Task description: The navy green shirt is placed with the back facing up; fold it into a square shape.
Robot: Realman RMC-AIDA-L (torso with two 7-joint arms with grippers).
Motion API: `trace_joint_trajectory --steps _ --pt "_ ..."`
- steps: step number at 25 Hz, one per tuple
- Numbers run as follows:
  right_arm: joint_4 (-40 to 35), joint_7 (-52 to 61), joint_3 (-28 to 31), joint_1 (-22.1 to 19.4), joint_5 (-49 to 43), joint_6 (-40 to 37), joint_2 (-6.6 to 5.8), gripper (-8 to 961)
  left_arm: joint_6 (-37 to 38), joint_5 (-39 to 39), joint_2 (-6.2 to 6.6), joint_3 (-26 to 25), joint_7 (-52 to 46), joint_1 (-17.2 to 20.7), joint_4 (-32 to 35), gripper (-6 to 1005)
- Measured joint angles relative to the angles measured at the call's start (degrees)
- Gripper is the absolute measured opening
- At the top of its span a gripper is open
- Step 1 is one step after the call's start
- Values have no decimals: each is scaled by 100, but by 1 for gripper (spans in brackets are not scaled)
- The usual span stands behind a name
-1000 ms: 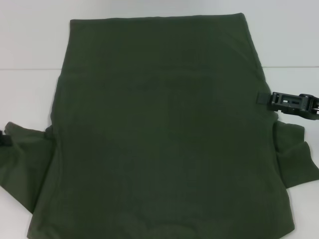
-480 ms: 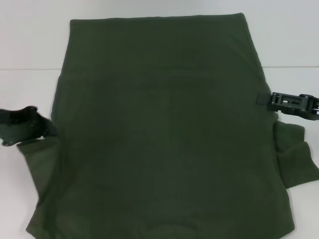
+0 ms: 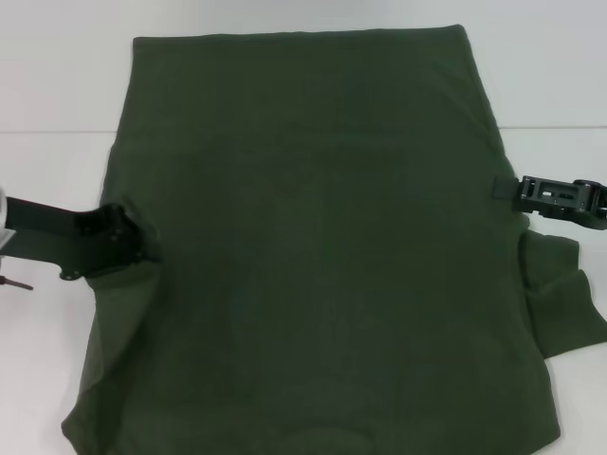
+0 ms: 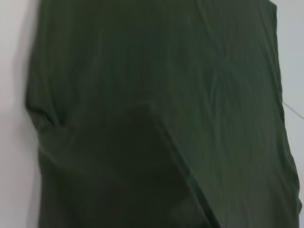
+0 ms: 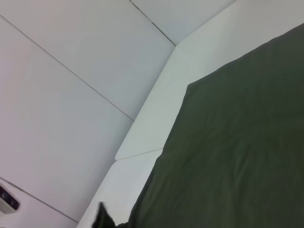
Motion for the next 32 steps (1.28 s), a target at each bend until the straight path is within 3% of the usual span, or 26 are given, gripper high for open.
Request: trace_joint_trajectory --steps 6,13,16,17,19,22,24,31,32 --pt "0 0 5 -5 0 8 -18 884 328 -668 24 121 860 -67 -290 107" --pt "0 -28 -17 9 -5 36 -50 883 791 -1950 284 -258 1951 406 -421 246" --pt "-1 -41 -61 -2 -31 39 -126 883 1112 -2281 341 -250 3308 679 -597 490" --pt "0 -23 -82 -4 -38 24 -179 883 1189 -2315 323 -247 3790 759 -612 508" --pt "12 75 -115 -7 -40 -41 -298 883 1283 -2323 132 -240 5305 1004 -597 543" --pt "36 266 -156 -2 -46 -152 -481 882 1003 -2308 -86 -234 6254 1188 -559 579" --pt "14 467 -235 13 -112 -188 -614 882 800 -2328 -168 -251 6391 1235 -567 580" --pt "-114 2206 -505 220 -1368 -292 -1361 884 429 -2554 -274 -314 5909 1213 -612 570" --pt "-167 2395 -506 253 -1576 -328 -1419 884 429 -2568 -294 -308 5862 1199 -614 568"
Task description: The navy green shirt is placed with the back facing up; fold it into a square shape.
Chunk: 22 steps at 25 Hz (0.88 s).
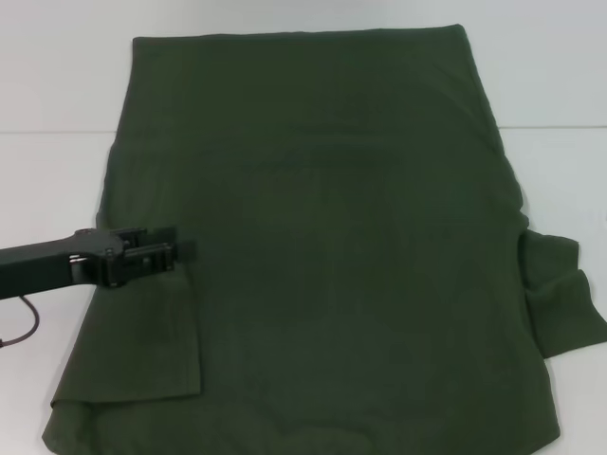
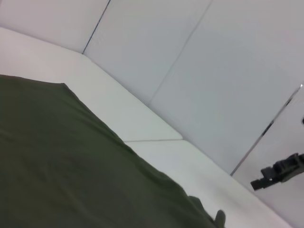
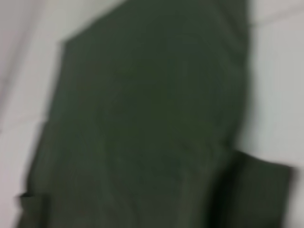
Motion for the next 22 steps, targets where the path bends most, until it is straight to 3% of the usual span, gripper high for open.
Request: trace_joint_trajectory --steps 2,5,10,17,22 --pt "-179 281 -9 72 -403 -69 -51 884 0 -13 -25 0 -64 -17 -5 568" --pt "-299 453 -56 189 -894 -84 -8 884 -9 -66 -54 -1 -163 -22 -12 568" --pt "-231 403 -90 375 -1461 245 277 883 40 -170 -69 -3 -251 -28 -15 567" --pt "-220 -195 -163 439 -1497 807 743 883 91 -175 -82 -3 -293 -55 -16 567" --pt "-224 -794 -593 484 -1511 836 866 883 95 -196 -87 -3 -360 -53 -16 567"
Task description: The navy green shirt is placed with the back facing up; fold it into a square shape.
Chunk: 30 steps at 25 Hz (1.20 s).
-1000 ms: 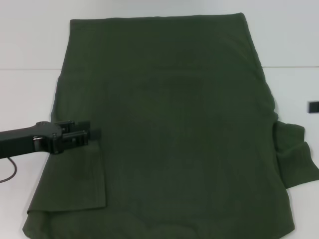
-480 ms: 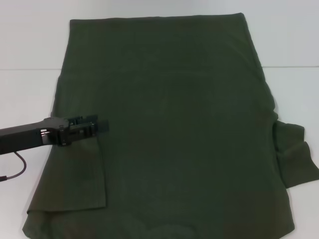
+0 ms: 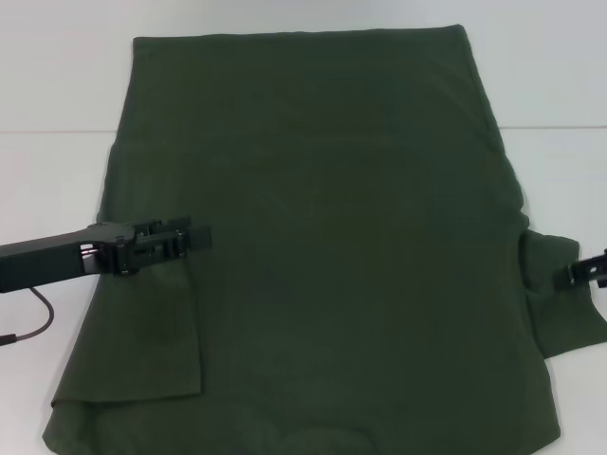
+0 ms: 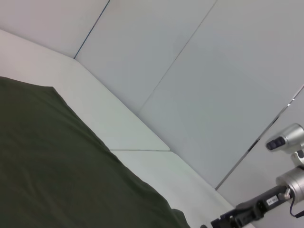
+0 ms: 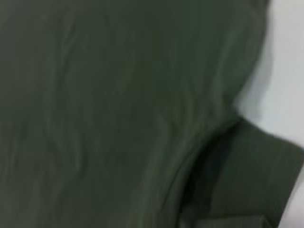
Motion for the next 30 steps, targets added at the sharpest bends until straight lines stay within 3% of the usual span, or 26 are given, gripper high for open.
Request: trace_joint_trajectory --steps 9,23,30 --pt "-342 -208 -744 -50 -92 41 55 882 71 -111 -16 0 -14 55 -11 568" --pt "-345 -257 -884 21 -337 241 259 884 70 -120 -18 0 -27 102 -70 567" --pt "-237 -257 -980 97 -364 245 285 883 69 -139 -18 0 -76 100 -71 568"
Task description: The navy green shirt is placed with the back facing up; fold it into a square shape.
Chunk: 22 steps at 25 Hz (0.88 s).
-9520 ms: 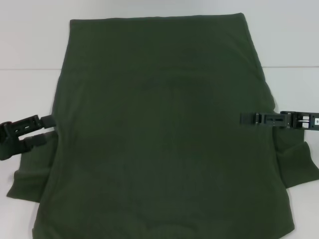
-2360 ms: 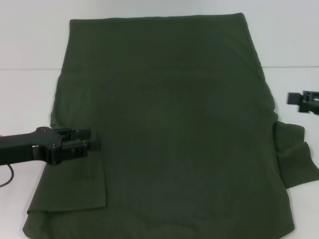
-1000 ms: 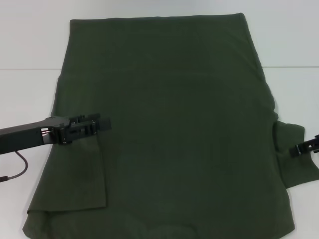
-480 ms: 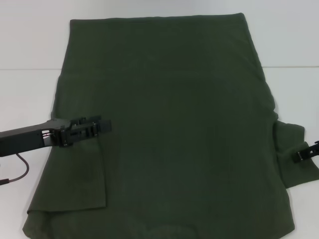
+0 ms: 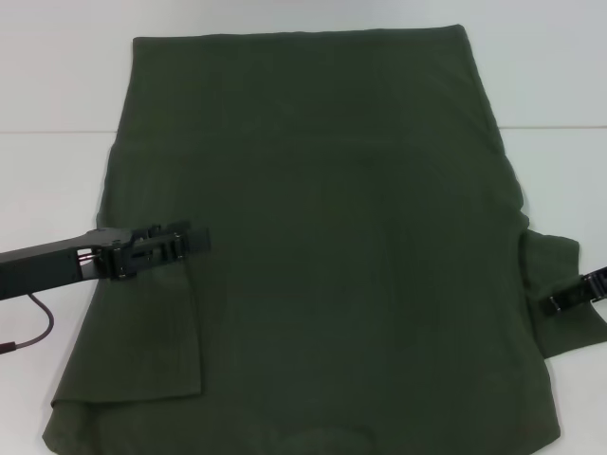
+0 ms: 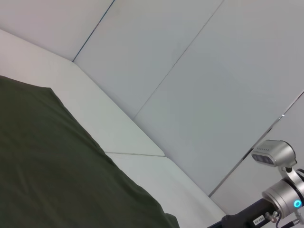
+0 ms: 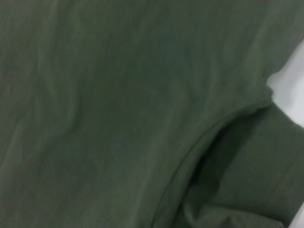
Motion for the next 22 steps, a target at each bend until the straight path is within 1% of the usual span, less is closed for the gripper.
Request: trace_joint_trajectory --steps 5,7,10,16,22 --pt "-12 -50 51 6 130 -319 12 882 0 -57 0 -8 -12 20 0 568" --pt "-35 -81 92 -27 255 -371 -8 882 0 -98 0 -9 -15 39 0 568" --pt "-5 -52 118 -50 204 -306 -47 883 0 -126 0 -9 -20 50 0 568" --pt "-29 27 136 -55 -40 -240 -43 883 3 -153 -2 -8 -21 51 0 568" --pt "-42 123 141 -30 -161 -94 -47 882 9 -156 -38 -8 -21 57 0 568"
